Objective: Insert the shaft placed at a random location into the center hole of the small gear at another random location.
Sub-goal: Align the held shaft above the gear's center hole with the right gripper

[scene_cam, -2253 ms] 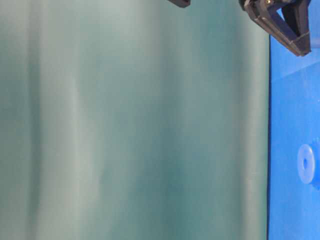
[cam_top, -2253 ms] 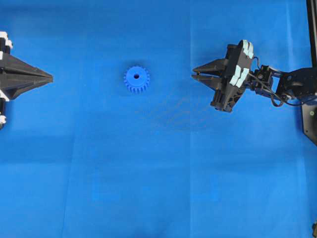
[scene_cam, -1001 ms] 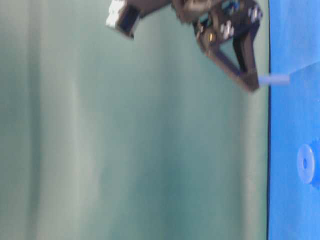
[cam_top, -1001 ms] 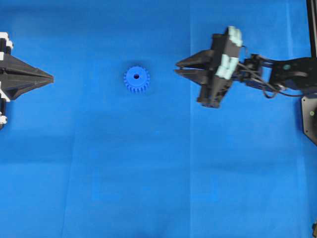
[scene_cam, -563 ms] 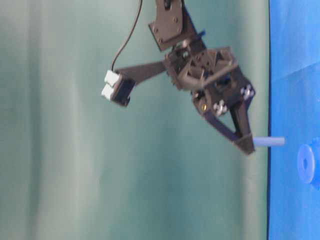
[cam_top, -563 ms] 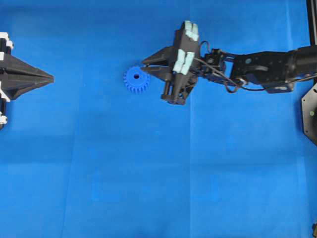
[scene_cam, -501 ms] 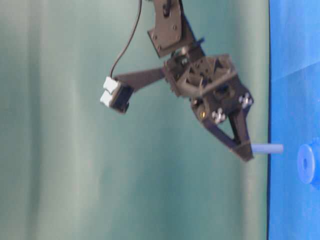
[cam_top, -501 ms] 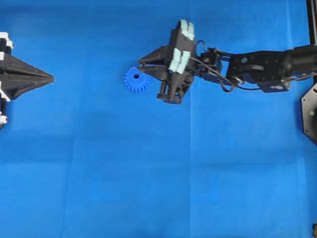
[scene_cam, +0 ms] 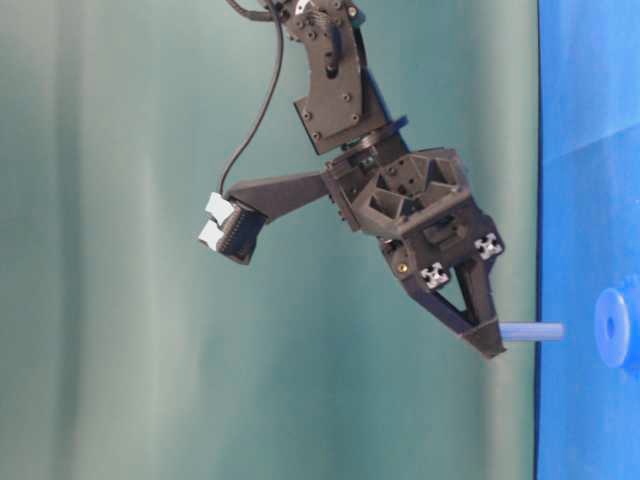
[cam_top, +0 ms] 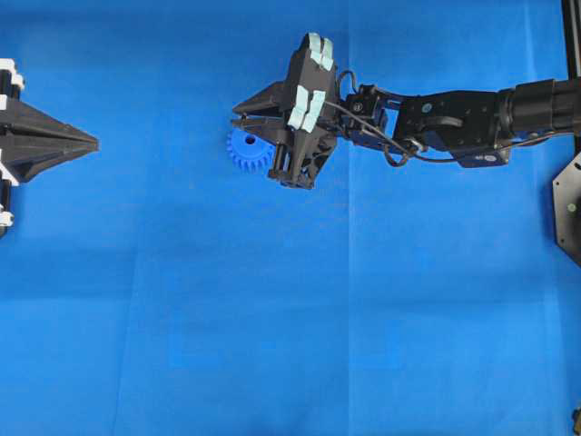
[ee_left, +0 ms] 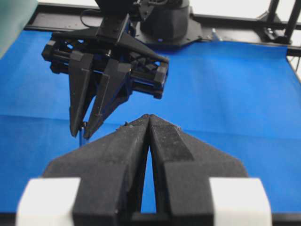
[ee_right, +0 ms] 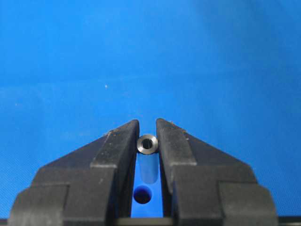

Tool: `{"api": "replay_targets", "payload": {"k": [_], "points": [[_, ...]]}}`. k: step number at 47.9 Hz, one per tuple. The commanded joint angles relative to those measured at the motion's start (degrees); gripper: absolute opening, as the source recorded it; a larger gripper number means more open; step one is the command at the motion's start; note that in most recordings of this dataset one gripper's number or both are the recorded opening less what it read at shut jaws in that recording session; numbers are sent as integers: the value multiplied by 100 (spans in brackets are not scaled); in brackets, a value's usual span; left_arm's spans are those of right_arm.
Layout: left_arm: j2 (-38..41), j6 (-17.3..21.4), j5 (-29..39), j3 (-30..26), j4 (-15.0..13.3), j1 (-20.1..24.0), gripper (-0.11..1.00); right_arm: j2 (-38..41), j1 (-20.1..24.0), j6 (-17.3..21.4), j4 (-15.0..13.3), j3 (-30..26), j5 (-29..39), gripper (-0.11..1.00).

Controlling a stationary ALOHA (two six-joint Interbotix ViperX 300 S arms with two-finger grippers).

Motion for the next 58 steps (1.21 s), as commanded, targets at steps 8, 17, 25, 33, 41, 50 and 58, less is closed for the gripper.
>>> {"api": "replay_targets", "payload": {"k": [8, 17, 25, 33, 41, 50, 58], "points": [[44, 0, -62, -62, 9, 9, 0, 141, 9, 9, -9, -123, -62, 2], [44, 0, -62, -62, 9, 9, 0, 255, 9, 18, 9, -97, -97, 2], [44, 0, -62, -53, 9, 18, 0, 255, 9, 18, 9, -88, -132, 2], [44, 0, -62, -53, 18, 9, 0, 255, 9, 18, 9, -79, -132, 2], [44, 0, -62, -62, 9, 18, 0, 211, 9, 18, 9, -79, -132, 2], [44, 0, -62, -62, 9, 9, 0, -70, 9, 9, -9, -70, -105, 2], [44, -9, -62, -44, 9, 9, 0, -264, 26, 9, -9, -53, -88, 2]]}}
